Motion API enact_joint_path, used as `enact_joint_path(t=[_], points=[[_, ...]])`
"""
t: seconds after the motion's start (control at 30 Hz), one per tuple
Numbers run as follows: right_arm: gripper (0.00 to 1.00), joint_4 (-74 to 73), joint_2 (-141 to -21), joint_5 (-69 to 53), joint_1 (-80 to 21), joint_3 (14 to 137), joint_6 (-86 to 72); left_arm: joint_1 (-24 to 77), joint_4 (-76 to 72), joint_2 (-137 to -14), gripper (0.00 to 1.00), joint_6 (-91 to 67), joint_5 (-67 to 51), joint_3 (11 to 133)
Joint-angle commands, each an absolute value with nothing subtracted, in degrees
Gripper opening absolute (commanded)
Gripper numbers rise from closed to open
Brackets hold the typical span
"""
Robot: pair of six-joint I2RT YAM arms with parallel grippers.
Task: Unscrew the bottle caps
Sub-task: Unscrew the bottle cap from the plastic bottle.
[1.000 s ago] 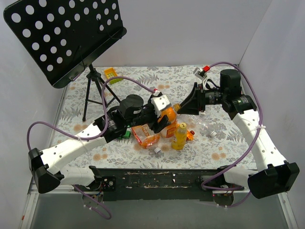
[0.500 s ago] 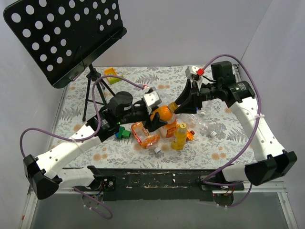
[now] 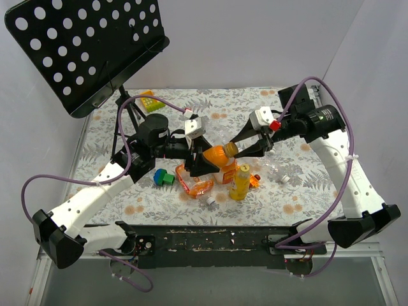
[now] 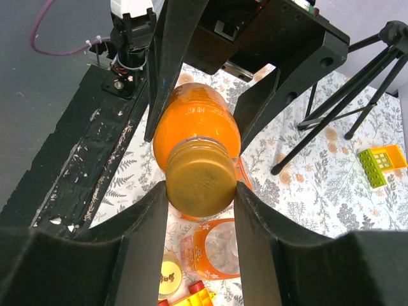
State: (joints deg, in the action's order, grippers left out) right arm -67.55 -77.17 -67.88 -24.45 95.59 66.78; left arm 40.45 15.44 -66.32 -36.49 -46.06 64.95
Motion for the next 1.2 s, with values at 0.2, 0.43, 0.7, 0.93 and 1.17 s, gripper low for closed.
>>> enact_joint_path(t=[0.2, 0.43, 0.7, 0.93, 1.17], points=[[0.34, -61.97, -73.13, -65.48, -23.55, 89.65, 60.48, 39.02, 17.67, -64.95, 0.0, -35.51, -45.27, 63.9], [0.35, -57.4, -71.81, -65.48, -23.64, 86.58, 54.41, 39.11, 16.79, -64.69, 0.0, -35.51, -43.42, 62.84], [0.58, -52.48, -70.58, -64.69, -23.55, 83.76, 46.86, 39.02, 15.03, -64.51, 0.0, -36.12, -42.01, 62.05], [0.75, -47.21, -69.96, -64.42, -21.71, 83.67, 34.91, 39.11, 14.94, -63.72, 0.0, -35.25, -38.94, 59.68], [0.77, -30.52, -66.27, -60.4, -19.16, 77.27, 5.77, 39.02, 14.94, -62.23, 0.0, -34.98, -37.18, 59.06]])
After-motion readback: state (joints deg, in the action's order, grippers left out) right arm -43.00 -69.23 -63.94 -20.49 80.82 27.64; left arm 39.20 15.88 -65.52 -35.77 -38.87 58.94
